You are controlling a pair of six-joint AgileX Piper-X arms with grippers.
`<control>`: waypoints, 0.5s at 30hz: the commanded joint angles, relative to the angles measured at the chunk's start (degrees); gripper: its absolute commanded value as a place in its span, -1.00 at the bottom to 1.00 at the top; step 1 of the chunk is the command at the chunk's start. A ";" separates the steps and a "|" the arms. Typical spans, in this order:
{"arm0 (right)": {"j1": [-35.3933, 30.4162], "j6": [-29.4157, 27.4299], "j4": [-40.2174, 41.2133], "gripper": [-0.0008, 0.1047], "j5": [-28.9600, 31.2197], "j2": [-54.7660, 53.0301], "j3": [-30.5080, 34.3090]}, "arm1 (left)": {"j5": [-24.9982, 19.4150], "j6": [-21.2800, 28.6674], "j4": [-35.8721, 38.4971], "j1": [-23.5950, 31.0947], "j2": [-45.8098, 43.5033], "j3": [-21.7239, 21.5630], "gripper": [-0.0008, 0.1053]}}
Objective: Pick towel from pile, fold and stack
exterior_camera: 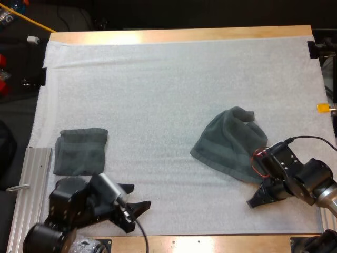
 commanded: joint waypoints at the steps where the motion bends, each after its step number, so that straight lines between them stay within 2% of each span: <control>1: 0.17 -0.20 0.35 -0.99 0.00 -0.22 -0.03 | -1.65 0.33 -2.24 -1.66 1.89 -1.22 0.24; 5: 0.17 -0.20 0.35 -0.99 0.00 -0.22 -0.03 | -8.11 0.33 -6.00 -8.38 11.23 -5.77 0.24; 10: 0.17 1.14 0.01 -0.99 0.00 -0.22 -0.03 | -13.92 0.33 -11.31 -15.19 23.90 -11.32 0.24; 15: 0.17 2.18 0.01 -0.99 0.00 -0.22 -0.03 | -17.48 0.33 -12.54 -17.99 35.60 -16.93 0.24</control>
